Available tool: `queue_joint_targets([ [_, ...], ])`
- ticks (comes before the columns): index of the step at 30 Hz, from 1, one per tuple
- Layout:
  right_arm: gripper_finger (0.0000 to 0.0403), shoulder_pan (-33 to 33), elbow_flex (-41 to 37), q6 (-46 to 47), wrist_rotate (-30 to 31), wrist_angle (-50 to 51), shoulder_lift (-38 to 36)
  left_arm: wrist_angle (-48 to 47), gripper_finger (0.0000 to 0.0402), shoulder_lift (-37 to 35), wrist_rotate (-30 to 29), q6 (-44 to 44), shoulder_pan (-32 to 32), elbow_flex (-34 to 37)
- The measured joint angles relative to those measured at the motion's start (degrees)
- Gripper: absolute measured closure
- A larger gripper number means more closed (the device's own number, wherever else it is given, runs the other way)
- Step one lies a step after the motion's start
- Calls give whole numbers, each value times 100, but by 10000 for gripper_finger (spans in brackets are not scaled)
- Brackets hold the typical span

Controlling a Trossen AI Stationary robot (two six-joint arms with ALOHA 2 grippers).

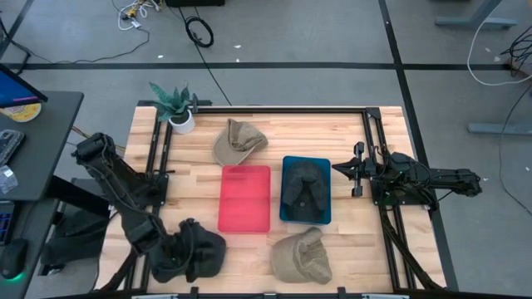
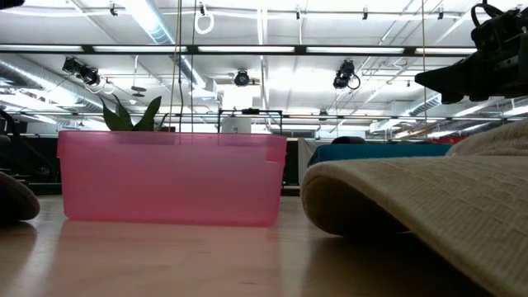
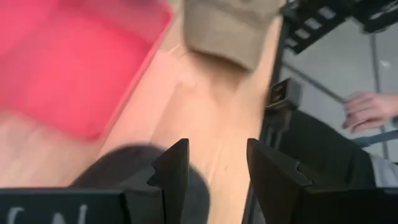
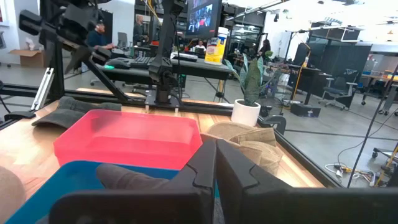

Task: Pick & Place hat
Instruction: Put the black cap into the blue bin

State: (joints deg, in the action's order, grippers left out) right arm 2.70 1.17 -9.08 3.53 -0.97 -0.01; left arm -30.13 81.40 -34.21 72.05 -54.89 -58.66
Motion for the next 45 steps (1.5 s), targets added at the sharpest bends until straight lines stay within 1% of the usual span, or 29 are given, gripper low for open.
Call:
queue_joint_targets([
  [4, 388, 0, 0, 0, 0, 0, 0, -390, 236, 132, 368, 424, 86, -1],
  [9, 388, 0, 0, -2, 0, 0, 0, -808, 236, 502, 1404, 1023, 284, -1],
  [11, 388, 0, 0, 0, 0, 0, 0, -904, 236, 632, 1788, 1107, 388, -1],
  [13, 388, 0, 0, -2, 0, 0, 0, -960, 236, 700, 2033, 1126, 519, -1],
  [19, 388, 0, 0, -2, 0, 0, 0, -1040, 236, 710, 2222, 1140, 781, -1],
  [21, 388, -2, 0, 0, 0, 0, 0, -1051, 236, 709, 2402, 1208, 731, -1],
  [28, 388, -2, 0, 0, 0, 0, 0, -1351, 236, 709, 2632, 1706, 416, -1],
  [33, 388, -1, 0, 0, 1, 0, 0, -1626, 236, 709, 2655, 1988, 379, -1],
  [38, 388, 0, 0, 0, 2, 0, 0, -1620, 236, 789, 2637, 1881, 468, 1],
  [45, 388, 0, 0, 0, 0, 0, 0, -1308, 236, 922, 2698, 1710, 488, 3],
])
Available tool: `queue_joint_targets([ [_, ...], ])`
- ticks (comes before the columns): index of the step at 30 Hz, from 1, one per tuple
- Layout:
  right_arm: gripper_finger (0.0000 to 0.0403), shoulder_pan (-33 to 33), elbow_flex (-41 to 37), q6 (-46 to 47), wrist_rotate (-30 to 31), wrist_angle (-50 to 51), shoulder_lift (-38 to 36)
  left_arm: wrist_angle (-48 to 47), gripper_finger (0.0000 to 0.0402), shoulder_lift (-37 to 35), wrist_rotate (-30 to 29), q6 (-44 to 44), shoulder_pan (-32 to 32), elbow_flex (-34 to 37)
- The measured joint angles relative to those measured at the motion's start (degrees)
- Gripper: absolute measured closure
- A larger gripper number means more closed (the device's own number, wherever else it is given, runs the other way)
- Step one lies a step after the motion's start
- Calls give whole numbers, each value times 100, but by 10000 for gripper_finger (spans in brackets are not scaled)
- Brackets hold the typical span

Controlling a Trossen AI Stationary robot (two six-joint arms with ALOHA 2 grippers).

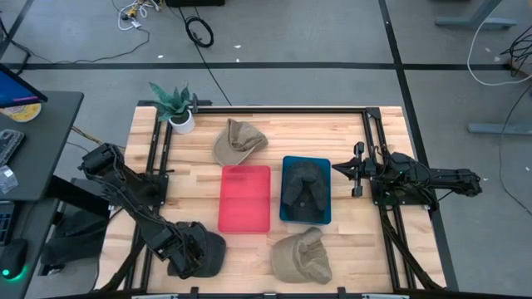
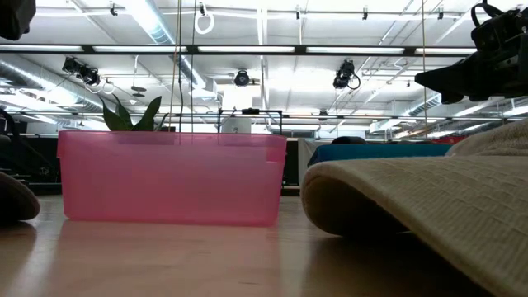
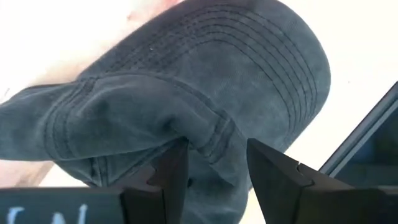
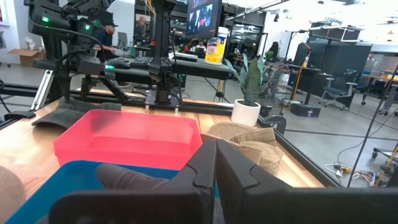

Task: Pick & Place hat
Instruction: Put the black cap into the blue bin

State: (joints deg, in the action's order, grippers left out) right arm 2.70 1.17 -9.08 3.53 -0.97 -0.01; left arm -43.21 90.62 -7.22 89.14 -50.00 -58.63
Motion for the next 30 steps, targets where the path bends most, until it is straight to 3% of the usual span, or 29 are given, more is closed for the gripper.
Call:
queue_joint_targets([
  [20, 388, 0, 0, -1, 0, 0, 0, 220, 237, 231, -31, -251, 19, 0],
  [24, 388, 0, 0, 0, 0, 0, 0, 239, 239, 389, 484, -326, 167, -2],
  [27, 388, -2, 0, 0, 1, 0, 0, 250, 259, 390, 558, -427, 241, -9],
  [30, 388, -1, 0, 0, 1, 1, 0, 261, 303, 390, 571, -622, 296, -9],
])
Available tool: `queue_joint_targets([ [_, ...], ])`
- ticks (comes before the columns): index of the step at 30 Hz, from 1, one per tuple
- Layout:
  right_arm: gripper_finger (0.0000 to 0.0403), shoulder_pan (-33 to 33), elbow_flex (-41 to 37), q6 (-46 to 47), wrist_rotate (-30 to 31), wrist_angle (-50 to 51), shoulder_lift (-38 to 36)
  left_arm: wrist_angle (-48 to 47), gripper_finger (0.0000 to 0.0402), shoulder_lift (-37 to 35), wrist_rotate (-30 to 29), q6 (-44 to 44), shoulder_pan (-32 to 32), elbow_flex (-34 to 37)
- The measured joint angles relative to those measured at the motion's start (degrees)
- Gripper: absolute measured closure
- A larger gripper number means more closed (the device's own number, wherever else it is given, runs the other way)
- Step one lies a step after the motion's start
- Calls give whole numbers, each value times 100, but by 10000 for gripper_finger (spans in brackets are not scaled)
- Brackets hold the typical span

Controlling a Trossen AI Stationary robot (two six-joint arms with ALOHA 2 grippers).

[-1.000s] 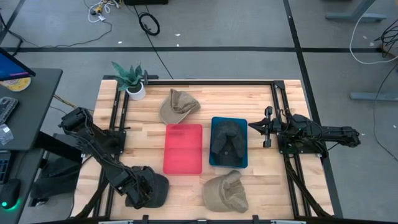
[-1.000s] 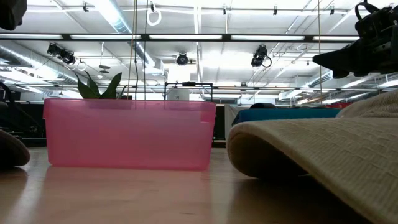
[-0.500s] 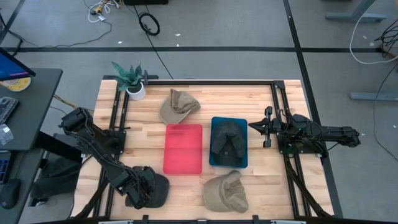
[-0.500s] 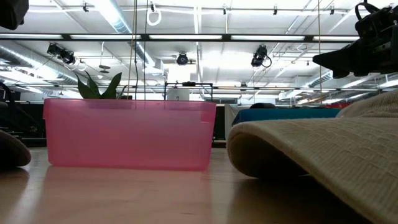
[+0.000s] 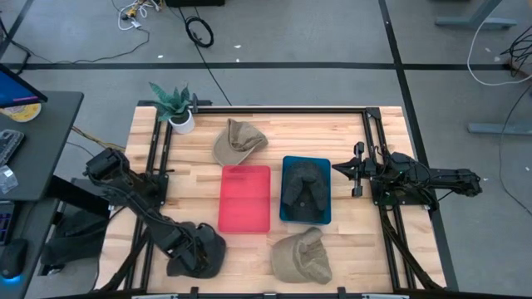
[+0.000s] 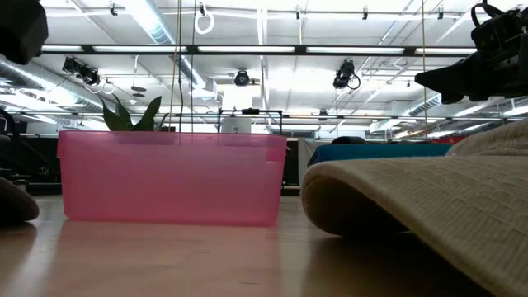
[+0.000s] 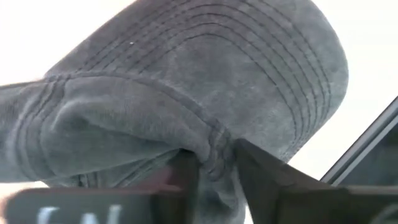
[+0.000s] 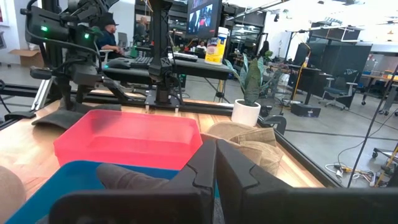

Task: Pick & Place hat
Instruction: Put the black cap into the blue bin

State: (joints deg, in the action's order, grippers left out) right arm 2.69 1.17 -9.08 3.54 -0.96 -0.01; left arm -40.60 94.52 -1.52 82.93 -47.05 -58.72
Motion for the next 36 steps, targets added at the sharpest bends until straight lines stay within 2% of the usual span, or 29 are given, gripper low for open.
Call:
queue_joint_targets([
  [4, 388, 0, 0, 0, 0, -1, 0, 33, 382, 0, 131, -387, 6, 0],
  [8, 388, -1, 0, -2, -1, 1, 0, 34, 388, -7, 175, -537, -2, 0],
  [16, 388, -1, 0, -1, -1, 0, 0, -17, 393, -9, 115, -1638, 37, -113],
  [20, 388, 1, 0, 0, -1, -1, 0, -34, 395, -7, -361, -2390, 14, -448],
  [27, 388, 1, 0, 0, 1, 1, 0, 7, 395, -7, -1560, -3624, -264, -1223],
  [36, 388, -1, 0, 0, 1, -1, 0, 11, 395, -7, -2250, -4335, -782, -1609],
])
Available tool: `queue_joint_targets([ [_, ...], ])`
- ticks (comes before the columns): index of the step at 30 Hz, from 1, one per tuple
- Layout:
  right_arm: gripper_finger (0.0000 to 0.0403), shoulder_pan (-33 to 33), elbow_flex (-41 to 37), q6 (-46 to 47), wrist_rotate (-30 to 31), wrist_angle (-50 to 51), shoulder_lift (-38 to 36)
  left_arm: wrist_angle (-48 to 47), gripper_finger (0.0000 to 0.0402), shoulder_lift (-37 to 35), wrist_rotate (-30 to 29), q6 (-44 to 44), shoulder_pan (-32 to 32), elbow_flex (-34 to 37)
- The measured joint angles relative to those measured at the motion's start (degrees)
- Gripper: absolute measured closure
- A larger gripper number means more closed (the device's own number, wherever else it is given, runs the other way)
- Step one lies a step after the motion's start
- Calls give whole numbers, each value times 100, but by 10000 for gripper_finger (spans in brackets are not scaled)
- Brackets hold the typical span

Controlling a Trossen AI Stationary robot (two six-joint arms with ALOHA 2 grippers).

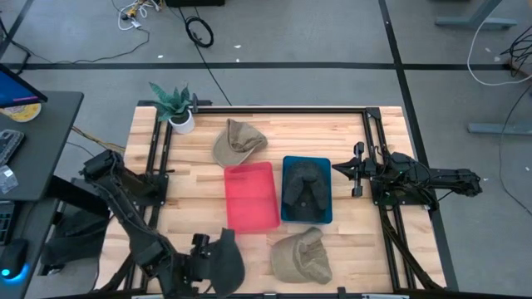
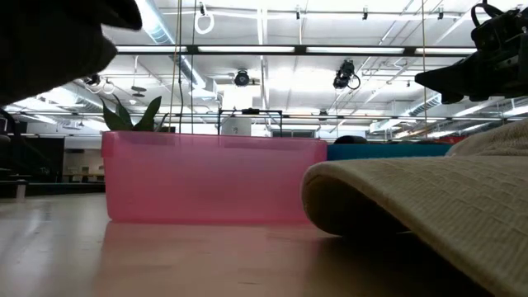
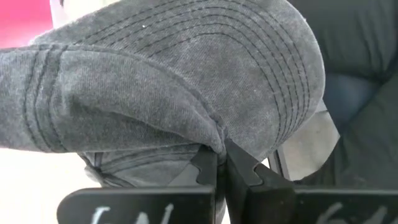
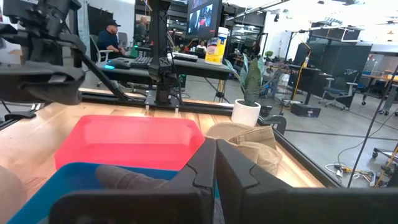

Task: Pick & Place hat
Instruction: Put the black cap into the blue bin

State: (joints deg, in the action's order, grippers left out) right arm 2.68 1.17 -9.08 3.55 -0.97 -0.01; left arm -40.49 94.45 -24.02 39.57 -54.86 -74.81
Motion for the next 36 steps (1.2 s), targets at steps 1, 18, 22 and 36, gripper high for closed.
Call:
queue_joint_targets([
  [1, 388, 2, 0, 0, -1, 1, 0, -6, 395, 0, -41, -90, -36, -19],
  [18, 388, 0, 0, -549, -21, -235, 0, 38, 395, 0, -246, -713, 61, -32],
  [22, 388, -13, 0, 784, -513, -1725, -1, -1, 395, 0, -115, -998, 353, -32],
  [36, 388, -18, 4, 3120, -1493, -4365, 540, 2, 395, 4, 722, -1614, 1297, -34],
])
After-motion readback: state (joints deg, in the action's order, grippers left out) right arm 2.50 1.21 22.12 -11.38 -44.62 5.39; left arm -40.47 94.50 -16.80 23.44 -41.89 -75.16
